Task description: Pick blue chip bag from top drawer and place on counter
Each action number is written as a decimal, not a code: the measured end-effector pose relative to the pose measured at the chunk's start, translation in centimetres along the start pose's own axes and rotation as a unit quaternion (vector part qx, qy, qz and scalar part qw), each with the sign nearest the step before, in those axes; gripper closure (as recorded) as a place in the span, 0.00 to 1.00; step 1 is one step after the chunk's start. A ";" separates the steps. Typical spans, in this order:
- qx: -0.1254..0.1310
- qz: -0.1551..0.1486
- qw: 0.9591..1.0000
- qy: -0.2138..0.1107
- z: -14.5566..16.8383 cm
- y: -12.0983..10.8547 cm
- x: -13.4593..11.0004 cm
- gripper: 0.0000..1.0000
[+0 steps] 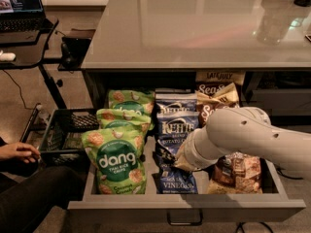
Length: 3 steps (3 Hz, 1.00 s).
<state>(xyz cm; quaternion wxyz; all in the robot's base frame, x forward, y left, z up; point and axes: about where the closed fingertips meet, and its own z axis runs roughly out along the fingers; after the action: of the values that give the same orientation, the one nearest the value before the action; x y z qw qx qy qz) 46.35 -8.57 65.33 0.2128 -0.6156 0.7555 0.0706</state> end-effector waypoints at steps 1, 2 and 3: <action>-0.018 -0.002 1.000 -0.020 -1.1 0.1 -0.1 1.00; -0.038 -0.021 0.997 -0.059 -5.8 -1.0 -1.2 1.00; -0.048 -0.067 0.992 -0.094 -11.5 -3.0 -3.9 1.00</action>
Offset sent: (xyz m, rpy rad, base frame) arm -0.0011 -0.0276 0.1275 0.2079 0.0402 0.1896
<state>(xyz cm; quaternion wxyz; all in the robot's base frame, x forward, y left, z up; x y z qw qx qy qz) 47.12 -10.02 77.73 0.2575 -0.6649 0.6850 0.1497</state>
